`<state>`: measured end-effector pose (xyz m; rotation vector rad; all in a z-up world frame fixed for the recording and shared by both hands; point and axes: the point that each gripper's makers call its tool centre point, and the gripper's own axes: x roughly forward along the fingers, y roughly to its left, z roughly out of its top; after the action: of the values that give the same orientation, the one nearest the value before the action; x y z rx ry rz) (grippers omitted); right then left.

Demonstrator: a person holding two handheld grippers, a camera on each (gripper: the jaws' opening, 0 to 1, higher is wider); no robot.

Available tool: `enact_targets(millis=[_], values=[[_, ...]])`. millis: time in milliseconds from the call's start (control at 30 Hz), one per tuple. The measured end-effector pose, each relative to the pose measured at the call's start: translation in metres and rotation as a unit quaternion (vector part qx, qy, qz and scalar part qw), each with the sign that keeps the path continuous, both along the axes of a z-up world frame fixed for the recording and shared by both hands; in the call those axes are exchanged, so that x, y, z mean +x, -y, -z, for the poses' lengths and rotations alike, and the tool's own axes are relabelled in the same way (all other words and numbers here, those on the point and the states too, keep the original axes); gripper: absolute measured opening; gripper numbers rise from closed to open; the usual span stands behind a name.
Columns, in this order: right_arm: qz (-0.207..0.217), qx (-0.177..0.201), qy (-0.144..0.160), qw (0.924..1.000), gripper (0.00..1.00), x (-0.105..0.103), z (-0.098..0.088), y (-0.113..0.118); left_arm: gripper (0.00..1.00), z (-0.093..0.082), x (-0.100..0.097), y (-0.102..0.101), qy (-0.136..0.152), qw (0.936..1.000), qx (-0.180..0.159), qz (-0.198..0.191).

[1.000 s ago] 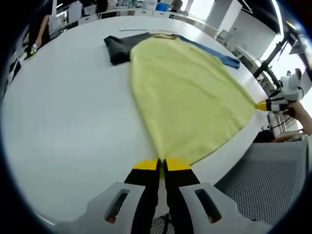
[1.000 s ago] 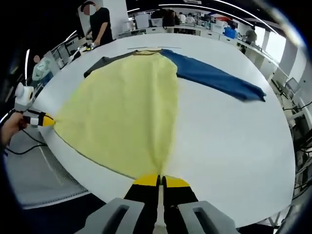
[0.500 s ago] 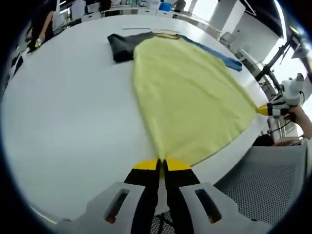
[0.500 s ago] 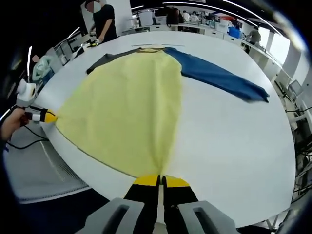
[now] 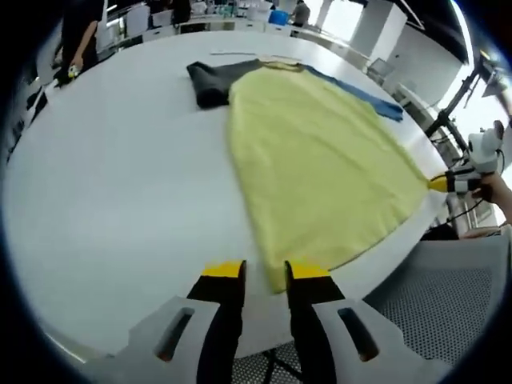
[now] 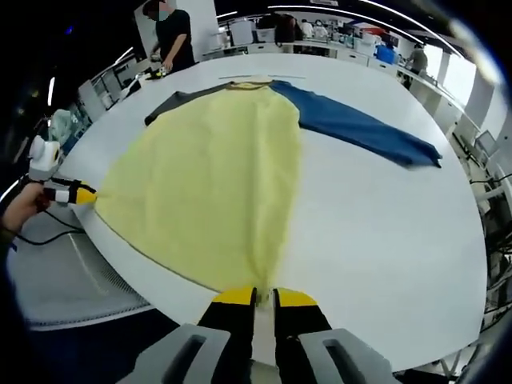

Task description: Fold the garment on the visible template until the final outline fits inside the template.

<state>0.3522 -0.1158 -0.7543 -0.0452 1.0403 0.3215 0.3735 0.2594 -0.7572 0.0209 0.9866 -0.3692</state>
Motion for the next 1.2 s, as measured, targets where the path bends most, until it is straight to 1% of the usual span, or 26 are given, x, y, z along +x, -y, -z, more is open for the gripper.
enact_targets(millis=[33, 100, 133, 200, 233, 300, 400, 433, 500, 533, 567, 633, 700, 733, 800, 867, 967, 1000, 1200], values=[[0.002, 0.004, 0.002, 1.0000, 0.14, 0.001, -0.001, 0.001, 0.32, -0.001, 0.000, 0.000, 0.000, 1.0000, -0.001, 0.002], [0.005, 0.011, 0.011, 0.9999, 0.21, 0.004, -0.005, 0.001, 0.35, -0.006, 0.004, 0.002, 0.019, 0.9998, -0.004, 0.010], [0.004, 0.014, 0.015, 0.9998, 0.23, 0.005, -0.007, 0.001, 0.38, -0.007, 0.005, 0.002, 0.020, 0.9997, -0.008, 0.009], [0.003, 0.020, 0.018, 0.9996, 0.31, 0.007, -0.009, 0.001, 0.44, -0.008, 0.007, 0.005, 0.026, 0.9994, -0.020, 0.009], [0.005, 0.026, 0.022, 0.9994, 0.34, 0.008, -0.012, 0.000, 0.47, -0.011, 0.009, 0.007, 0.035, 0.9990, -0.027, 0.013], [0.002, 0.027, 0.026, 0.9993, 0.42, 0.010, -0.014, 0.000, 0.52, -0.014, 0.011, 0.009, 0.043, 0.9986, -0.026, 0.018], [0.002, 0.031, 0.039, 0.9988, 0.50, 0.017, -0.019, 0.001, 0.62, -0.017, 0.014, 0.012, 0.053, 0.9979, -0.026, 0.025], [0.003, 0.035, 0.041, 0.9986, 0.53, 0.019, -0.021, 0.002, 0.65, -0.021, 0.016, 0.016, 0.062, 0.9971, -0.031, 0.031], [0.027, 0.076, 0.038, 0.9960, 0.59, 0.024, -0.025, -0.003, 0.70, -0.024, 0.018, 0.019, 0.068, 0.9965, -0.033, 0.036], [0.028, 0.087, 0.047, 0.9947, 0.61, 0.029, -0.029, -0.002, 0.72, -0.026, 0.019, 0.021, 0.074, 0.9958, -0.035, 0.042], [0.032, 0.087, 0.056, 0.9941, 0.62, 0.033, -0.031, 0.001, 0.75, -0.026, 0.020, 0.022, 0.075, 0.9956, -0.035, 0.044], [0.031, 0.100, 0.069, 0.9921, 0.65, 0.041, -0.036, 0.003, 0.81, -0.027, 0.021, 0.024, 0.076, 0.9954, -0.034, 0.049], [0.033, 0.104, 0.078, 0.9909, 0.70, 0.048, -0.041, 0.009, 0.88, -0.027, 0.022, 0.024, 0.077, 0.9952, -0.033, 0.052], [0.035, 0.111, 0.086, 0.9895, 0.71, 0.053, -0.045, 0.011, 0.90, -0.028, 0.023, 0.025, 0.080, 0.9947, -0.034, 0.054], [0.038, 0.112, 0.093, 0.9887, 0.74, 0.059, -0.049, 0.017, 0.92, -0.030, 0.024, 0.027, 0.084, 0.9941, -0.040, 0.055], [0.036, 0.101, 0.101, 0.9891, 0.76, 0.067, -0.050, 0.028, 0.95, -0.032, 0.026, 0.028, 0.091, 0.9933, -0.041, 0.058], [0.034, 0.092, 0.104, 0.9897, 0.82, 0.074, -0.049, 0.038, 0.99, -0.034, 0.028, 0.031, 0.096, 0.9924, -0.043, 0.062], [0.033, 0.087, 0.109, 0.9897, 0.83, 0.078, -0.049, 0.044, 0.99, -0.035, 0.028, 0.031, 0.097, 0.9922, -0.045, 0.063], [0.038, 0.070, 0.121, 0.9895, 0.84, 0.095, -0.048, 0.073, 0.99, -0.037, 0.029, 0.033, 0.101, 0.9915, -0.047, 0.068]])
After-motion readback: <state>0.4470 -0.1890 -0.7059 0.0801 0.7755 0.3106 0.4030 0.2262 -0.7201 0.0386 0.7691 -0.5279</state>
